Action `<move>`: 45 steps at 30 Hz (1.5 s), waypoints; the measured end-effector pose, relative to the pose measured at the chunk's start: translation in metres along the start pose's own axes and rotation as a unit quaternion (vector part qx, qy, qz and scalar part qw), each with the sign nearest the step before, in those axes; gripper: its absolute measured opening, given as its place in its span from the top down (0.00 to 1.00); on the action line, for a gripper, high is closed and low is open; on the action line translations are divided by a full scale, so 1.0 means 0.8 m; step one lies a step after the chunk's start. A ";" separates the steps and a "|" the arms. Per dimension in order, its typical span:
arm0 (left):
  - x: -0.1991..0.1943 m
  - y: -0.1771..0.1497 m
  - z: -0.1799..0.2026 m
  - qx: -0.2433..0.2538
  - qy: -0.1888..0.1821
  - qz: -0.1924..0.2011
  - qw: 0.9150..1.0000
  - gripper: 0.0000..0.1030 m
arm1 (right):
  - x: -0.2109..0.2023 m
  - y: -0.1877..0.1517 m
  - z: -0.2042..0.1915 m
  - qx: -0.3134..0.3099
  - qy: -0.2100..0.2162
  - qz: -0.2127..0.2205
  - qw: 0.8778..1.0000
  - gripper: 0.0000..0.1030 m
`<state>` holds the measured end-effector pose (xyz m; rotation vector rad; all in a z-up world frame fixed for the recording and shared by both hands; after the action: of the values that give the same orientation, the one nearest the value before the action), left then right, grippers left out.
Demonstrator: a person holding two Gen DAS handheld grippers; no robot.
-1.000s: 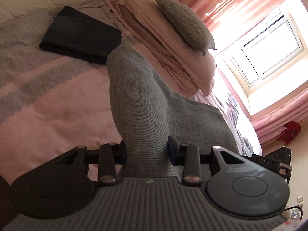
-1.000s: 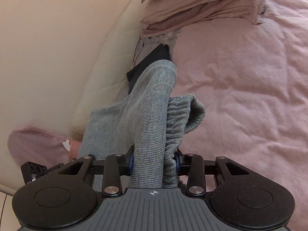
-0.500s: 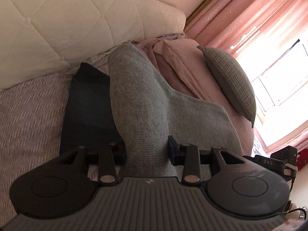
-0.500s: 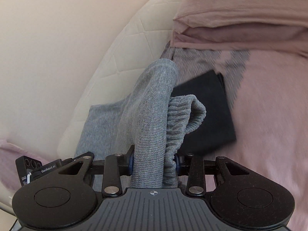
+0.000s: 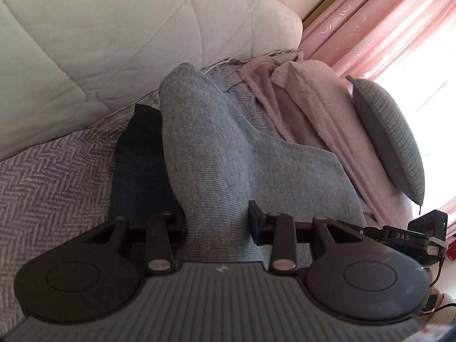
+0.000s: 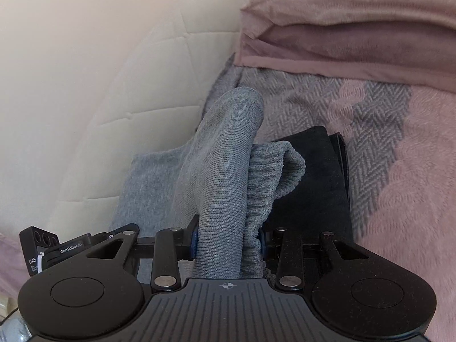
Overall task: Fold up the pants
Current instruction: 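Carry the folded sweatpants with both grippers onto the black folded cloth, then open both grippers and release the sweatpants onto the black cloth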
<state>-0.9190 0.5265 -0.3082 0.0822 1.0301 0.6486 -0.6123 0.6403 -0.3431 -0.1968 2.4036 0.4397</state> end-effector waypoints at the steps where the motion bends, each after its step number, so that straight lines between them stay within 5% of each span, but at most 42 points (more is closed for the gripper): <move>1: 0.007 0.000 -0.005 0.002 0.004 -0.001 1.000 0.68 | 0.007 0.001 0.007 0.000 -0.004 0.000 1.000 0.65; 7: 0.036 -0.004 -0.030 -0.001 0.028 0.008 1.000 0.62 | 0.026 0.002 0.041 0.040 -0.058 0.018 0.997 0.37; 10: 0.026 -0.009 -0.024 0.003 0.045 0.009 0.999 0.60 | 0.007 -0.004 0.021 -0.005 -0.125 0.038 0.991 0.37; 14: -0.010 -0.020 -0.008 0.020 0.107 0.029 0.994 0.65 | -0.032 -0.025 -0.027 -0.082 -0.246 0.084 0.962 0.38; 15: -0.024 -0.026 -0.001 0.031 0.124 0.047 0.991 0.66 | -0.037 -0.034 -0.041 -0.099 -0.267 0.093 0.954 0.41; 17: -0.045 -0.036 0.016 0.055 0.144 0.063 0.986 0.66 | -0.038 -0.053 -0.070 -0.147 -0.288 0.096 0.942 0.71; 19: -0.054 -0.049 0.032 0.077 0.149 0.062 0.984 0.66 | -0.025 -0.070 -0.091 -0.189 -0.289 0.086 0.935 0.82; 24: -0.011 -0.072 0.039 0.133 0.201 0.006 0.970 0.75 | 0.030 -0.078 -0.074 -0.222 -0.350 0.044 0.909 0.92; 27: 0.013 -0.076 0.026 0.133 0.213 -0.005 0.968 0.72 | 0.045 -0.073 -0.052 -0.200 -0.353 0.029 0.914 0.92; 32: 0.014 -0.074 0.027 0.116 0.225 -0.006 0.967 0.70 | 0.050 -0.070 -0.056 -0.212 -0.370 0.008 0.904 0.92; 36: -0.010 -0.080 0.041 0.086 0.231 -0.017 0.969 0.73 | 0.017 -0.076 -0.074 -0.184 -0.331 0.013 0.925 0.88; 37: -0.020 -0.084 0.048 0.074 0.232 -0.021 0.970 0.73 | 0.009 -0.082 -0.081 -0.172 -0.315 0.022 0.933 0.76; 38: -0.031 -0.089 0.053 0.066 0.233 -0.023 0.970 0.72 | 0.000 -0.088 -0.087 -0.164 -0.306 0.023 0.937 0.51; 40: -0.050 -0.100 0.066 0.048 0.232 -0.027 0.971 0.67 | -0.018 -0.106 -0.103 -0.153 -0.302 0.020 0.941 0.33; 45: -0.104 -0.128 0.100 0.032 0.221 -0.039 0.974 0.63 | -0.061 -0.146 -0.139 -0.132 -0.284 0.023 0.949 0.32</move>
<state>-0.8354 0.4169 -0.2384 -0.0494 1.4765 0.5745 -0.6124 0.4924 -0.2622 -0.1097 1.7824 0.7312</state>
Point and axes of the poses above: each gripper's, at about its wrist camera, not at the fingertips, and x roughly the way its jaws point, z to its right, y to its top, the point moved 4 cm from there along x, roughly the way its jaws point, and after that the axes turned 12 degrees about -z, right-handed, at the moved point
